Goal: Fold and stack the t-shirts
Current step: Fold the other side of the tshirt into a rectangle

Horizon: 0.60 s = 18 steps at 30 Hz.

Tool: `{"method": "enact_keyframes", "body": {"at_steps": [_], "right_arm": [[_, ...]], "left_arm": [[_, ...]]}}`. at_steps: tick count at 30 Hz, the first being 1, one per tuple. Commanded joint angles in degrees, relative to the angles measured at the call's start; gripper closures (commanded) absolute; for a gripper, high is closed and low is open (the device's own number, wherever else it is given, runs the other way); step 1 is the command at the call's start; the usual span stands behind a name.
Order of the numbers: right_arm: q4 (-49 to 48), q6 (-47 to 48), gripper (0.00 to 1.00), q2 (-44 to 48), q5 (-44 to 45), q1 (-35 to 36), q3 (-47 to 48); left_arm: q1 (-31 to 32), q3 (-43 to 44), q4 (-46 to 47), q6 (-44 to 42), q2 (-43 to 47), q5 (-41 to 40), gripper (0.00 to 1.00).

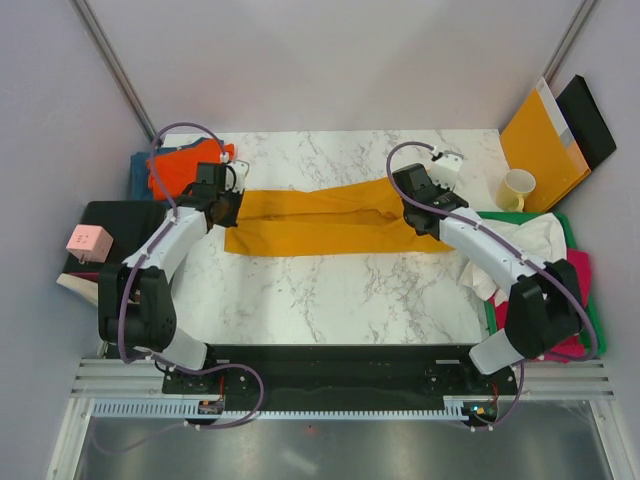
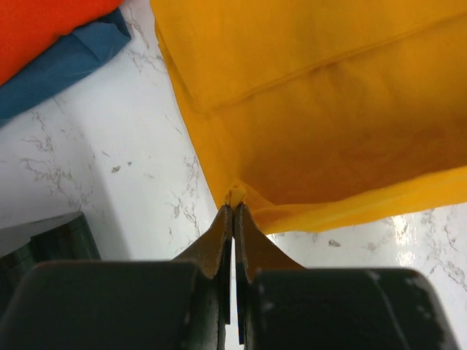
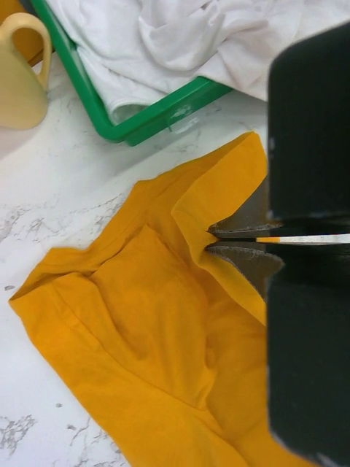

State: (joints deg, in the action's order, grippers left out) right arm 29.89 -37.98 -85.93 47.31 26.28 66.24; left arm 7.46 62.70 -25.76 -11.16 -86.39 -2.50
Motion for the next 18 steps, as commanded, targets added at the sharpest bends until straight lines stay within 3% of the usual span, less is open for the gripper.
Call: {"method": "enact_keyframes", "body": {"at_steps": [1, 18], "right_arm": [[-4.31, 3.34, 1.0, -4.06, -0.37, -1.5, 5.56], [-6.69, 6.51, 1.0, -18.48, -2.4, -5.01, 16.2]], "left_arm": [[-0.35, 3.22, 3.78, 0.17, -2.9, -1.28, 0.98], [-2.63, 7.26, 6.16, 0.43, -10.47, -5.49, 0.98]]}}
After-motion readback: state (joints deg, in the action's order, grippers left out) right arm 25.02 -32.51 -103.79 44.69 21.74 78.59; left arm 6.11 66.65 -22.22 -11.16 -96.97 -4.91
